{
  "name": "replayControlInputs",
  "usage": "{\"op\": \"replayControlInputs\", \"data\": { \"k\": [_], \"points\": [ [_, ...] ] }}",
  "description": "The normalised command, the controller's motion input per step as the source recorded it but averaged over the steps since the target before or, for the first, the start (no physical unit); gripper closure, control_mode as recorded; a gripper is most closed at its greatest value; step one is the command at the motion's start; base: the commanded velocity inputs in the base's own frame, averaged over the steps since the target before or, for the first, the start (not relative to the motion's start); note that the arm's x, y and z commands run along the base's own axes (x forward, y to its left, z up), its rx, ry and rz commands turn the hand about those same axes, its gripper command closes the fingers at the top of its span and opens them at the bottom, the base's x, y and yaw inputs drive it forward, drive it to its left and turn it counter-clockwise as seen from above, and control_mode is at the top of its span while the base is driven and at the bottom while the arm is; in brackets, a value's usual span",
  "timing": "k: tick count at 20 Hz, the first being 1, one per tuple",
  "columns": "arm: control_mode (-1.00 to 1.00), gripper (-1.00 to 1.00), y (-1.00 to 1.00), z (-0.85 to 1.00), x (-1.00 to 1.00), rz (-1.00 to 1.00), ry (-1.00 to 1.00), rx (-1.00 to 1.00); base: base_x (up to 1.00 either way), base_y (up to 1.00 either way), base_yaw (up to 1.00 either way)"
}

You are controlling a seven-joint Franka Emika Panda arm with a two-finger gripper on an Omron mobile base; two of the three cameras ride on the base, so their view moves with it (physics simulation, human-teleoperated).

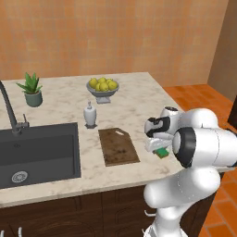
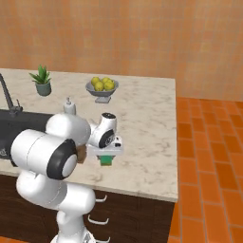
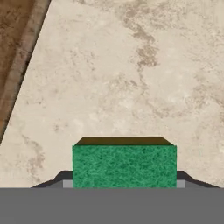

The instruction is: Pick up the sponge from the counter and clean the cutting board by briefly scrubbing or pressing down on the cutting board. Once finished, release the sponge.

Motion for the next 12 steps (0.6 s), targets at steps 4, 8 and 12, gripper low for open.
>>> {"op": "replayControlInputs", "data": {
  "k": [4,8,12],
  "points": [
    [-1.00,1.00,0.87,0.93,0.28,-0.09,0.19,0.12,0.00,0.00,0.00],
    [-1.00,1.00,0.99,0.62,0.33,-0.14,0.14,0.08,0.00,0.00,0.00],
    [-1.00,1.00,1.00,0.25,0.23,-0.23,0.04,0.06,0.00,0.00,0.00]
  ]
}}
